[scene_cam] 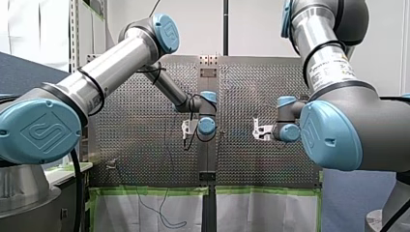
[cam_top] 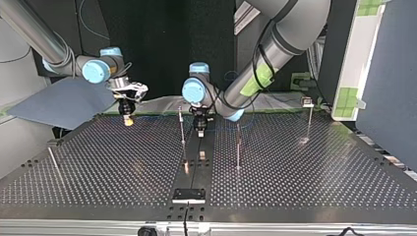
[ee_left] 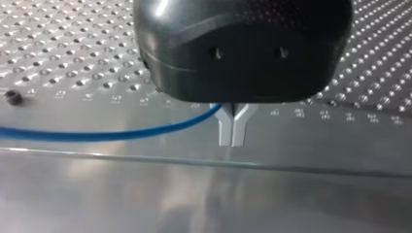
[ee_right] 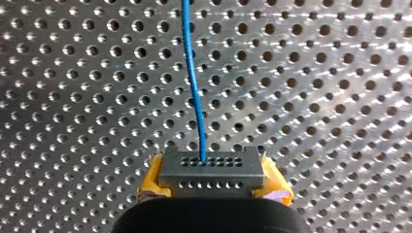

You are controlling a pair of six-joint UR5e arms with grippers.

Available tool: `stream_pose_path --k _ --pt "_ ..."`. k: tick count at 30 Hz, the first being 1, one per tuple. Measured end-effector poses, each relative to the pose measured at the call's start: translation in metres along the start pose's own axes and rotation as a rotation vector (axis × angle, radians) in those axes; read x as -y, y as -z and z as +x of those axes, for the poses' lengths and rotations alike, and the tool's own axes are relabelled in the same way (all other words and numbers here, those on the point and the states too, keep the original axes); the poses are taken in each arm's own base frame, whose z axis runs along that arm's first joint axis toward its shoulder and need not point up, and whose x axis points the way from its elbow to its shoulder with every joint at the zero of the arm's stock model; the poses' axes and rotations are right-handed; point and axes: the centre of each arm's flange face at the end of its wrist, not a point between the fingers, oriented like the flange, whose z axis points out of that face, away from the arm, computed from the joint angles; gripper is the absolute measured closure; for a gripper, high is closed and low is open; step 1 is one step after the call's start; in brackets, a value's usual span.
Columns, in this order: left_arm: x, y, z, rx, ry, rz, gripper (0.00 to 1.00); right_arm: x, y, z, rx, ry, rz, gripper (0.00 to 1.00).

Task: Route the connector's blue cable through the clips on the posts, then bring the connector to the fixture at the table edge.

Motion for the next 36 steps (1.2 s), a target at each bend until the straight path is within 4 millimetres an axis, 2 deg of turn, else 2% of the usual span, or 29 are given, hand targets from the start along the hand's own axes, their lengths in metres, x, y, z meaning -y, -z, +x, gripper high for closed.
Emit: stream_pose_path --k 5,13,19,36 --pt "-0.003 -0.004 -0.003 0.004 0.003 -0.005 1.00 -0.001 -0.003 -0.004 0.010 0.005 0.002 0.99" --pt "-0.005 -0.010 0.009 -0.021 -0.004 -0.006 1.00 -0.004 -0.011 -0.004 0.012 0.005 0.008 0.99" --pt "-0.005 -0.015 0.006 -0.017 0.004 0.003 1.00 -0.008 -0.016 -0.001 0.002 0.004 0.014 0.99" --pt "-0.005 -0.016 0.006 -0.018 0.006 0.011 1.00 -0.014 -0.026 -0.001 0.001 0.002 0.031 0.99"
